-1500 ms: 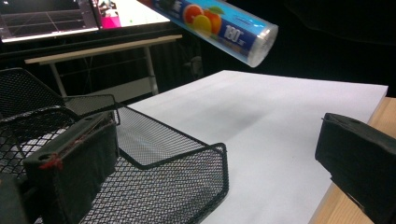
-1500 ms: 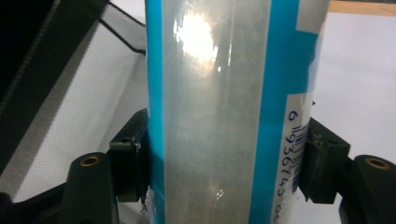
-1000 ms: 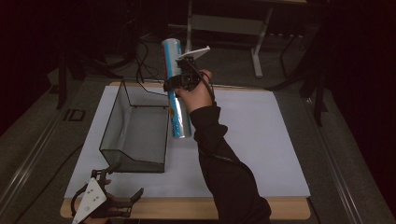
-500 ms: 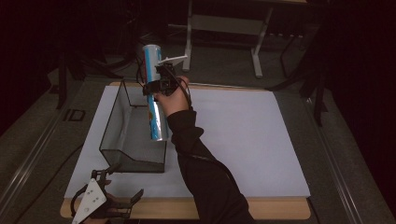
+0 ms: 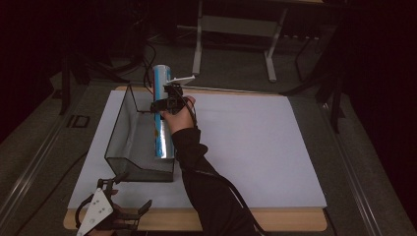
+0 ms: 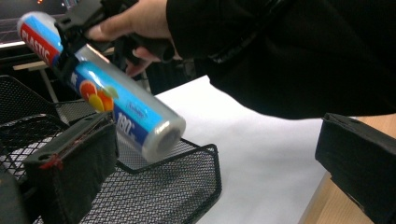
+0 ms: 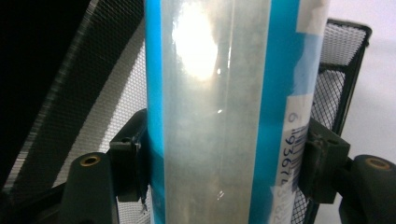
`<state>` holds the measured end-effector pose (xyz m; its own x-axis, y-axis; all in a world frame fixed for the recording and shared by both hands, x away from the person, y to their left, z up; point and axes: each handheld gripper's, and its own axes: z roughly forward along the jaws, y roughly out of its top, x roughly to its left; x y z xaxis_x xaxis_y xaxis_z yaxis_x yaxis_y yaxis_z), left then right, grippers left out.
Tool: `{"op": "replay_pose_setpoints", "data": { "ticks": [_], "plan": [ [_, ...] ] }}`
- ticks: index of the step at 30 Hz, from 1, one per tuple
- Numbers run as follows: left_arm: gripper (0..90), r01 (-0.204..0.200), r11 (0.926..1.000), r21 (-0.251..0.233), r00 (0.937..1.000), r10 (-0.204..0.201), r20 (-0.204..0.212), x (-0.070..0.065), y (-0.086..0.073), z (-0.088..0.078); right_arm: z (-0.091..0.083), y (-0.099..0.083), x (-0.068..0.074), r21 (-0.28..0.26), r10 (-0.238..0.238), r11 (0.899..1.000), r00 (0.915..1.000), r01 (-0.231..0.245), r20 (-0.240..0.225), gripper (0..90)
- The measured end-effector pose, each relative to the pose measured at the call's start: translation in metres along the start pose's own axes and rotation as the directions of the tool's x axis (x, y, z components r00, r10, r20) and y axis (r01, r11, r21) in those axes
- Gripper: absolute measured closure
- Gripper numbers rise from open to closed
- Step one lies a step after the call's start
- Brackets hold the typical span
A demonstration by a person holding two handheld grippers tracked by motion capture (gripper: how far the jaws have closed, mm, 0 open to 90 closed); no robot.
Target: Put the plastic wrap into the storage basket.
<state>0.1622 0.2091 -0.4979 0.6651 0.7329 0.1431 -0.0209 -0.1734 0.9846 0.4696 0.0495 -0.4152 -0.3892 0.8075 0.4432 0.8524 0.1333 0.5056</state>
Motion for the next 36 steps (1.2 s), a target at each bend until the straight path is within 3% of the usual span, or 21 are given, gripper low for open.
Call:
{"op": "replay_pose_setpoints", "data": {
  "ticks": [7, 23, 32, 36],
  "plan": [
    [0.1, -0.003, 1.0000, 0.004, 1.0000, 0.003, 0.005, 0.000, 0.000, 0.001, 0.014, -0.012, -0.006, 0.016, 0.027, 1.000, 0.9996, -0.026, -0.014, 31.8],
    [0.1, -0.008, 0.9999, 0.006, 0.9999, 0.008, 0.008, -0.001, 0.000, 0.001, 0.043, -0.035, -0.016, 0.067, 0.064, 0.996, 0.9977, -0.065, 0.023, 31.5],
    [0.1, -0.013, 0.9999, 0.010, 0.9999, 0.013, 0.011, -0.002, 0.000, 0.002, 0.043, -0.035, -0.014, 0.071, 0.035, 0.997, 0.9986, -0.038, 0.041, 30.5],
    [0.1, -0.012, 0.9998, 0.012, 0.9999, 0.012, 0.012, -0.002, 0.000, 0.003, 0.042, -0.033, -0.012, 0.092, -0.004, 0.996, 0.9977, -0.002, 0.067, 29.6]
  ]
}}
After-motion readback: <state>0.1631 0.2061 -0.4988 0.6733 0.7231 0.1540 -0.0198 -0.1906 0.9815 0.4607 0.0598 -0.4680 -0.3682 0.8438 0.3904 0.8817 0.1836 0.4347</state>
